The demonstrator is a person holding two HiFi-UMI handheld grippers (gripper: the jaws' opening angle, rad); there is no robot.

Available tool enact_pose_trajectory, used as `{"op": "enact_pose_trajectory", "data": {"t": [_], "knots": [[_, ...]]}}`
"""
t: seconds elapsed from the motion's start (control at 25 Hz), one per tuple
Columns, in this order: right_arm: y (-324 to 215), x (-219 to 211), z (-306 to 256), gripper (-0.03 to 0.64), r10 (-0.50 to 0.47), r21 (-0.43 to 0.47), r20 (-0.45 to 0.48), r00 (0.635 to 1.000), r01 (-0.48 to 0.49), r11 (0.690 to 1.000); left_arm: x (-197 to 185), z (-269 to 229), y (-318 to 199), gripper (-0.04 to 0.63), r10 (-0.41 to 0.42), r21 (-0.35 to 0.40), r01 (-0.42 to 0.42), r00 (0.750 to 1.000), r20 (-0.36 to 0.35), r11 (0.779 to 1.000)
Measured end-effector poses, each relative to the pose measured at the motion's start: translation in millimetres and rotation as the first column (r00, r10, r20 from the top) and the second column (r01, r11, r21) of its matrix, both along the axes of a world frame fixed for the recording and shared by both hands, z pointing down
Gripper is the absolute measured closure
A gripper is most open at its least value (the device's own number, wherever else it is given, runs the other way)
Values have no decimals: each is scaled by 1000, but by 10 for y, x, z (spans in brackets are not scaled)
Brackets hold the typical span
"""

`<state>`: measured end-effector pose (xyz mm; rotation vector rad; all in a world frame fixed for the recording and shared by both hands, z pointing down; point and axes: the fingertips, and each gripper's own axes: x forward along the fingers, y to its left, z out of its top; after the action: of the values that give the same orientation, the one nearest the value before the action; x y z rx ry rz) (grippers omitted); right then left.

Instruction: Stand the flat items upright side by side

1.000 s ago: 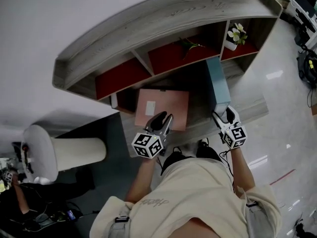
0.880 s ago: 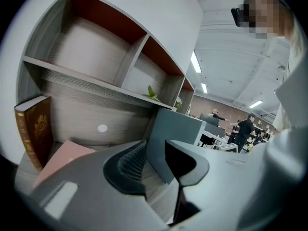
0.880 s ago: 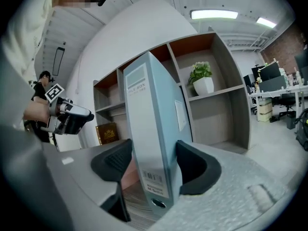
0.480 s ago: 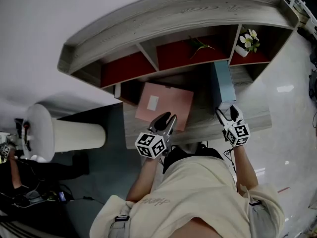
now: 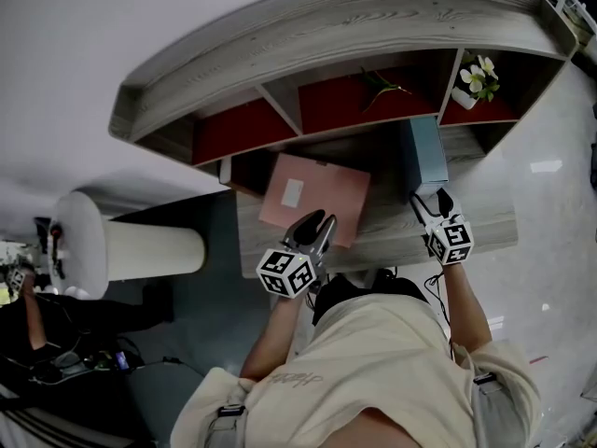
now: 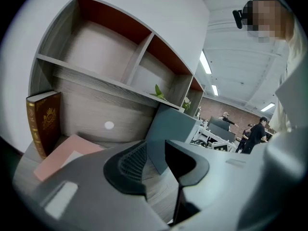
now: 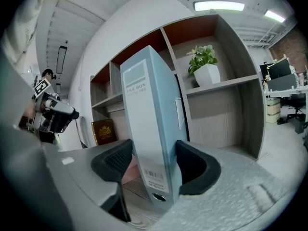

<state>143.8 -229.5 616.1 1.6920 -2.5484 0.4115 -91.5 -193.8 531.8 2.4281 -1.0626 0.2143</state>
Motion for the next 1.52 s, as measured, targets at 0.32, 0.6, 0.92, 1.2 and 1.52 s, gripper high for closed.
{"op": "enact_pose_trajectory", "data": {"t": [0.32, 0.6, 0.92, 1.2, 1.52], "knots": [[1, 25, 0, 325, -33, 1, -13, 999, 33, 999, 67, 48, -92, 462, -10, -19, 10, 1000, -5, 1000], [-38, 16, -17, 297, -36, 19, -50, 998, 37, 999, 146, 72, -155, 463, -4, -28, 3, 1000, -5, 1000], [-7, 35, -22, 235, -9, 22, -83, 997, 11, 1000, 134, 59, -158, 463, 0, -31, 0, 1000, 9, 1000], [130, 88, 37, 235, 41, -6, -75, 996, -41, 999, 0, 48, -137, 463, 0, -21, 0, 1000, 7, 1000], [323, 91, -7, 235, 228, -70, 3, 974, -227, 971, -476, 21, -244, 463, 11, -24, -11, 1000, -17, 1000]]}}
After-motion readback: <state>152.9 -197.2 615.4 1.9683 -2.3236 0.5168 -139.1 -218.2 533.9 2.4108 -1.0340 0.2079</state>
